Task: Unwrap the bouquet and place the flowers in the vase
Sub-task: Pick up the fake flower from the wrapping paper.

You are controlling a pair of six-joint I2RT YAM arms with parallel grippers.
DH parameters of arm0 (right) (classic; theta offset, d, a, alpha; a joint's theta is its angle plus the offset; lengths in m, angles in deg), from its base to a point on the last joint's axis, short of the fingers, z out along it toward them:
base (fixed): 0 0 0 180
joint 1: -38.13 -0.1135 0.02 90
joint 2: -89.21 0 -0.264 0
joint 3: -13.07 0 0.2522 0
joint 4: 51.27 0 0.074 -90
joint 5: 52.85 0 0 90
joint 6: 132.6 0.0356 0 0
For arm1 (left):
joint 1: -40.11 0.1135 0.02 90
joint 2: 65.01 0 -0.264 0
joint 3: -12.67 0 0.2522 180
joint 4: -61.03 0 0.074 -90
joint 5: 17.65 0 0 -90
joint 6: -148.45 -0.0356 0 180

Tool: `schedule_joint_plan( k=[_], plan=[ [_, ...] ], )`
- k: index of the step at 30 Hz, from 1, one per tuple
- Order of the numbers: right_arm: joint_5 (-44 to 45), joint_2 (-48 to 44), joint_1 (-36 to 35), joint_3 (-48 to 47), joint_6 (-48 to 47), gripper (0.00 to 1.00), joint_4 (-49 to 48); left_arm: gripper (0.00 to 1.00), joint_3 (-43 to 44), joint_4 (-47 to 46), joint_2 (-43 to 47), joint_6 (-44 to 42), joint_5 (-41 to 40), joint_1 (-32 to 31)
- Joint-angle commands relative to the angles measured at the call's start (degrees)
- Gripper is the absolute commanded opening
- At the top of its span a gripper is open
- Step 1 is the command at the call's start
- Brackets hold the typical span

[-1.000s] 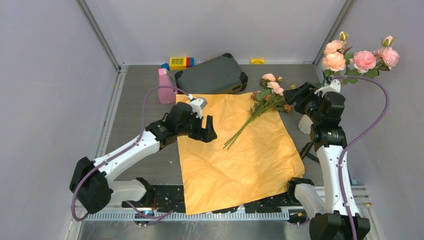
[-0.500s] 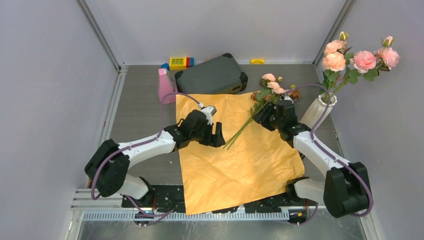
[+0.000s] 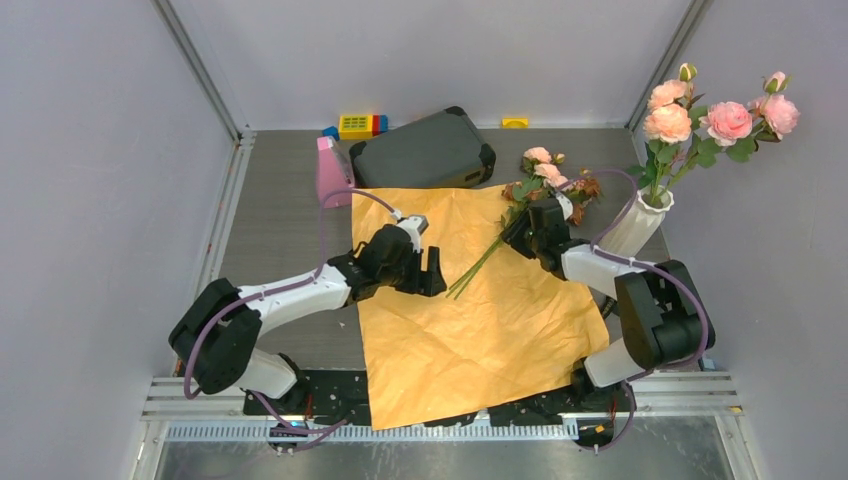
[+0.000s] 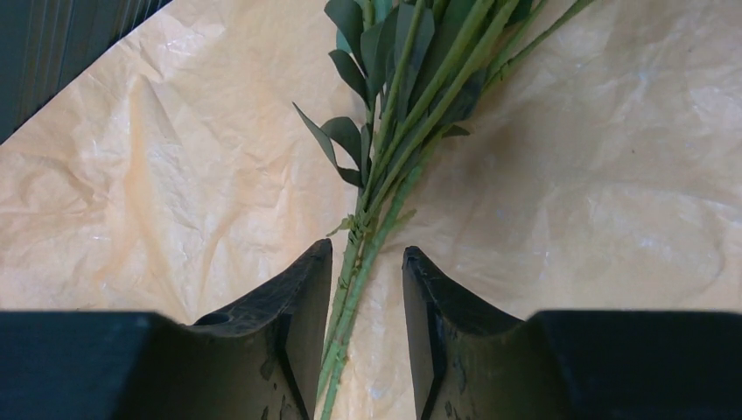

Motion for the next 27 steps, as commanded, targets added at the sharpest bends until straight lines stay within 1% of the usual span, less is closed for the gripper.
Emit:
schedule_joint_plan(
  k=[1,8,15,27],
  plan=[
    [2.47,2.68,-0.23,-4.24,-0.04,0.40,-5.81,0.75,-0.30,-1.92,2.27,0.56,-1.53,-0.12],
    [4.40,6.31,-0.23,-7.15,-0.84,0.37,-4.77,0.75,-0.76,-0.97,3.24,0.82,-2.10,-0.12],
    [5.02,7.66,-0.22,-7.88,0.34,0.34,-3.64,0.75,-1.12,0.16,4.41,0.88,-2.67,-0.12],
    [6.25,2.28,-0.23,-6.62,0.19,0.34,-0.43,0.75,-1.84,0.16,5.14,1.19,-2.91,-0.12]
  ],
)
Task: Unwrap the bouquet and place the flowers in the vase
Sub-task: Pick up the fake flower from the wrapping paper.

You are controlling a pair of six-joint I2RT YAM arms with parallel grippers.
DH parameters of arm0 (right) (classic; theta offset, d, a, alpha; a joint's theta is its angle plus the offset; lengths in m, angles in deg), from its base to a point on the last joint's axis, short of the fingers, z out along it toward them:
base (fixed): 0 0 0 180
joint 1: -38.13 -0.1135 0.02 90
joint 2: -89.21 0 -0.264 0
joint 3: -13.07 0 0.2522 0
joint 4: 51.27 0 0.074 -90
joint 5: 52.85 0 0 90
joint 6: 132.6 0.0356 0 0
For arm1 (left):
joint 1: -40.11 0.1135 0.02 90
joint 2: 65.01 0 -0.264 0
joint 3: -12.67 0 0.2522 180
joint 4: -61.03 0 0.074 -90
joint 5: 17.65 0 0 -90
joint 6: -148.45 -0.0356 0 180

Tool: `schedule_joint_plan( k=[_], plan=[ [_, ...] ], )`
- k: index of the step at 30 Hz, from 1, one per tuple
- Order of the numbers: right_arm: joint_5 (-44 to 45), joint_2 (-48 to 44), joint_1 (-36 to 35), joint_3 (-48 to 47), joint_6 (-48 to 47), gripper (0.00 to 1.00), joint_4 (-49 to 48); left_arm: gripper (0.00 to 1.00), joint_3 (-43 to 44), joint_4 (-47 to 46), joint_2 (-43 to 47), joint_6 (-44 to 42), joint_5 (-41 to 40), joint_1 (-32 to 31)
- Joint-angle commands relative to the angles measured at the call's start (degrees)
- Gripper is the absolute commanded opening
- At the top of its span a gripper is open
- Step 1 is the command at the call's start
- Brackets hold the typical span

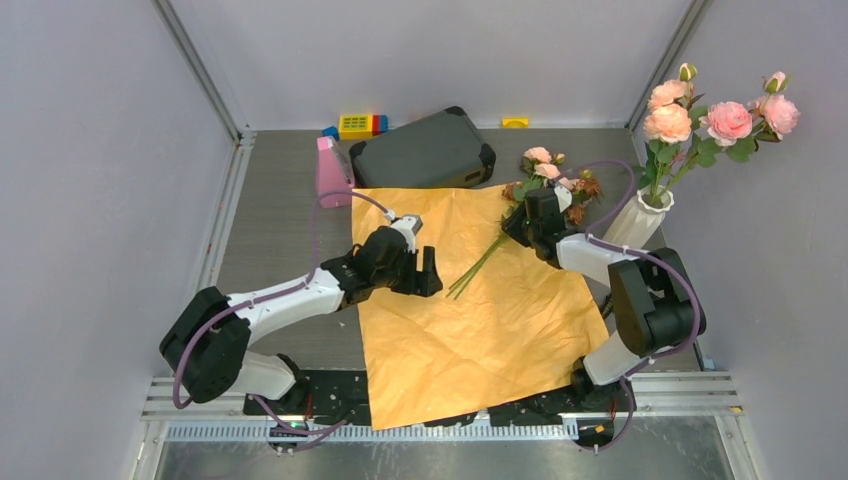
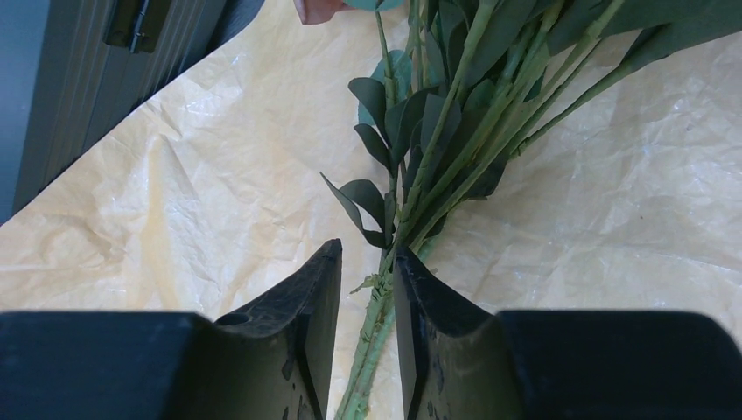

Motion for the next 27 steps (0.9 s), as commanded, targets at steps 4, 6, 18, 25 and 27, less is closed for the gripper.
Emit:
schedule_joint_plan(
  k=[4,6,18,25,27],
  plan=[
    [4.60,-5.23,-0.21,-0.92,-1.31,0.34,2.45,0.75,-0.75,-1.15,2.06,0.82,-0.99,-0.12],
    [5.38,-4.83,-0.23,-1.00,-1.77,0.35,2.90,0.75,-0.92,-1.19,2.09,0.79,-0.95,-0.12],
    [5.48,1.94,-0.14,-5.41,-2.67,0.34,4.79,0.75,-1.45,-0.87,2.86,0.97,-1.48,-0.12],
    [5.75,3.26,-0.01,-6.72,-3.47,0.30,4.88,0.75,-1.48,-0.55,3.06,0.90,-1.85,-0.12],
    [5.60,3.89,0.11,-7.07,-3.43,0.29,4.94,0.75,-1.41,-0.45,3.06,0.88,-1.80,-0.14]
  ],
)
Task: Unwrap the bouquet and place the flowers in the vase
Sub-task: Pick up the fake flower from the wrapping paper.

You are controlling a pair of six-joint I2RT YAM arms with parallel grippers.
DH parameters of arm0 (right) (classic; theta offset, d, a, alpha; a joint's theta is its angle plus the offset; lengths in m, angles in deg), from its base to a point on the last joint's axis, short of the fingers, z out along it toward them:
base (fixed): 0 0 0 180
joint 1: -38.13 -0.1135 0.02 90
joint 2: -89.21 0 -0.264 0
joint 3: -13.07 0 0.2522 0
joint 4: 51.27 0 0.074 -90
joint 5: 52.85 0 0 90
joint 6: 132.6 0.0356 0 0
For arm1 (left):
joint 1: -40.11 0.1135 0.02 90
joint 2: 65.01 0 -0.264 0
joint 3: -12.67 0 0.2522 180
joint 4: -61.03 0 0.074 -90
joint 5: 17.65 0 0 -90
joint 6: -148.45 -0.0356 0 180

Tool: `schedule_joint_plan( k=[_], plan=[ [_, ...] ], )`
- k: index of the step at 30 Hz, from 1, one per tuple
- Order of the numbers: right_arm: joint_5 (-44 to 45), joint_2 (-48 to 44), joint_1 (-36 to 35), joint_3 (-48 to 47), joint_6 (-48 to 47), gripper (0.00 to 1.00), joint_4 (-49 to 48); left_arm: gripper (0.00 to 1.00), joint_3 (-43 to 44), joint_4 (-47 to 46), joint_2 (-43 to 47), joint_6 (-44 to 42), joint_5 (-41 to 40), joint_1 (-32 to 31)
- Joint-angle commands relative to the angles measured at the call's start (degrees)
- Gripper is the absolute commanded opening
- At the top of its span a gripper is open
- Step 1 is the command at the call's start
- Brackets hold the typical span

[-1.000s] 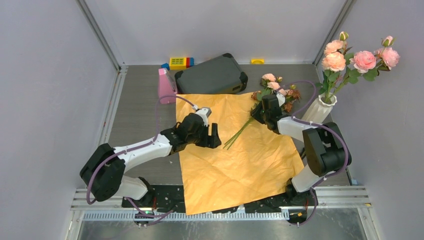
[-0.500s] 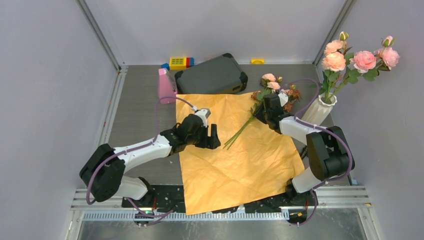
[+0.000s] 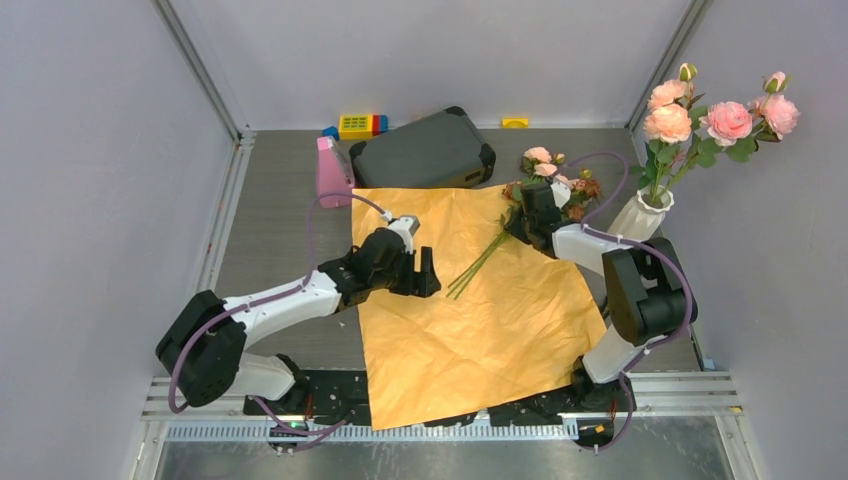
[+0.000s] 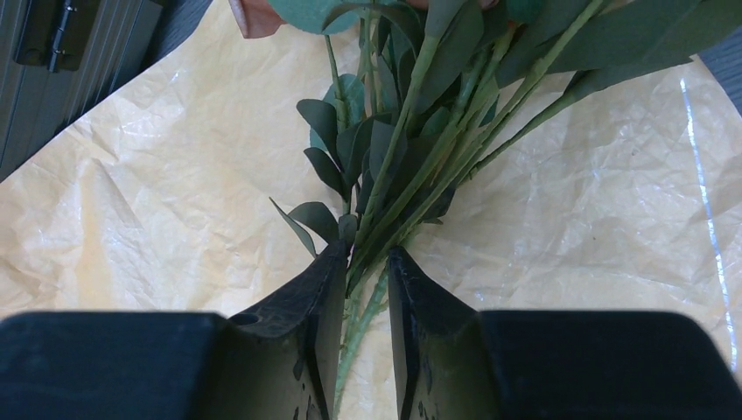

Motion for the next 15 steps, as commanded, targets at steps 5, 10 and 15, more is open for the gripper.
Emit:
schedule_joint_plan(
  k=[5,10,15],
  plan=[
    [1.22,2.00,0.19,-3.44,-0.78,0.22,-0.83,0.75,-0.49,-0.33,2.10,0.17,-1.22,-0.12],
    [1.13,1.46,0.31,-4.09,-0.50,0.05,0.01,0.75,-0.67,0.31,2.90,0.01,-1.75,-0.12],
    [0.87,-1.77,0.30,-3.90,0.01,0.00,0.82,0.75,-0.67,0.49,3.75,0.05,-2.05,-0.12]
  ],
)
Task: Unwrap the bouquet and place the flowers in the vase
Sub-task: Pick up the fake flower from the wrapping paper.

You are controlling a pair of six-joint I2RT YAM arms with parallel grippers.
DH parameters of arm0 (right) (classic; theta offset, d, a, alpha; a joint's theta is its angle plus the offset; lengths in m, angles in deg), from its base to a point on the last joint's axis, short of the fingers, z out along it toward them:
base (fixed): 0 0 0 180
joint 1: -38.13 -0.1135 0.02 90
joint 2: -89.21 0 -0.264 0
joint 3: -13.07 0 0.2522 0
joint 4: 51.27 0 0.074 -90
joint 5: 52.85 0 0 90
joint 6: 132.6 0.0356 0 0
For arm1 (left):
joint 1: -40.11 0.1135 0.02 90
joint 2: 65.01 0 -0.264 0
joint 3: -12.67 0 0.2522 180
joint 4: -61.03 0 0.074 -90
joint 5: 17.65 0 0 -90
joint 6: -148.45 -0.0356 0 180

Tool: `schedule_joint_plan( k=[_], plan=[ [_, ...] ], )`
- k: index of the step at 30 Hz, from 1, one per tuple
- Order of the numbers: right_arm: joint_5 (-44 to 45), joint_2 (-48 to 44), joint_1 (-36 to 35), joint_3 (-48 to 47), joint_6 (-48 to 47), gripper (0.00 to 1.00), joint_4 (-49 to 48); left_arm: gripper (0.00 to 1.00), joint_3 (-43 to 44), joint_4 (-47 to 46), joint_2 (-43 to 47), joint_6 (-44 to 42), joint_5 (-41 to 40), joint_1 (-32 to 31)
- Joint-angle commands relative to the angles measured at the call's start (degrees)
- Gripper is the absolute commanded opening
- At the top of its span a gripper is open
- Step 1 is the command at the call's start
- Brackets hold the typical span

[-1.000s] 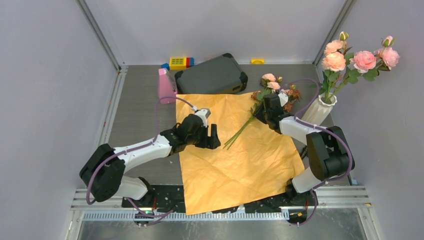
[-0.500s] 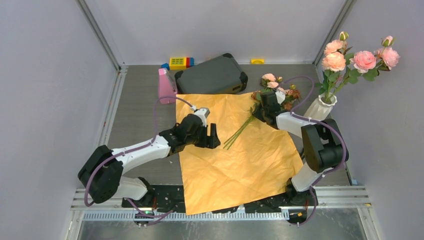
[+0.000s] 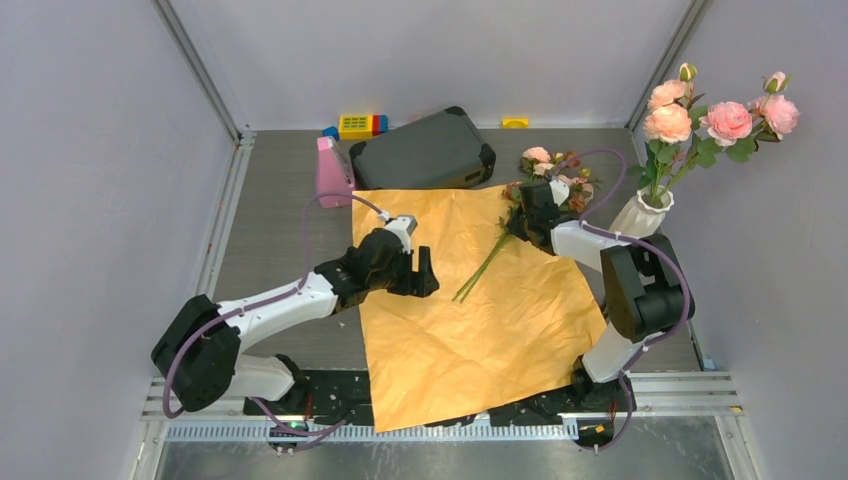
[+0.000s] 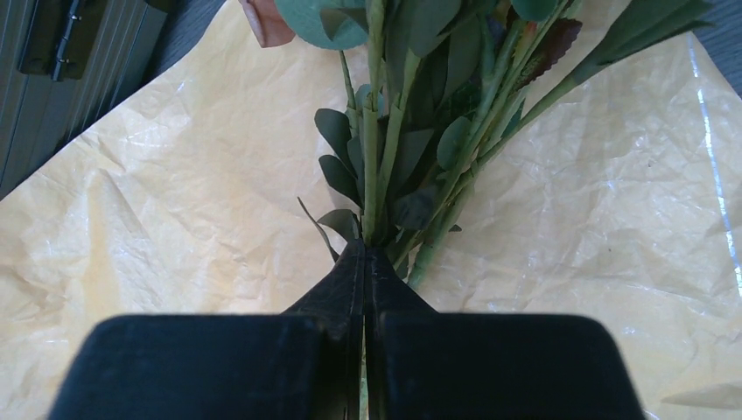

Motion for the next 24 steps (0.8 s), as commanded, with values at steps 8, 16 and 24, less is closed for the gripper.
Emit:
schedule_joint_plan(
  k=[8,16,24],
  plan=[
    [0.90,-10.89,0.12,-0.28,1.58,0.00,0.25,0.75,0.42,-0.37,2.94,0.22,-0.84,-0.12],
    [-0.33,-15.57,0.06,0.78,3.00,0.00,-0.73,0.75,0.81,-2.48,3.47,1.94,1.67,-0.12],
    [-3.68,-19.76,-0.56,2.70,6.15,0.00,-4.07,0.76,1.90,-7.98,2.60,4.73,7.63,-0.15]
  ],
)
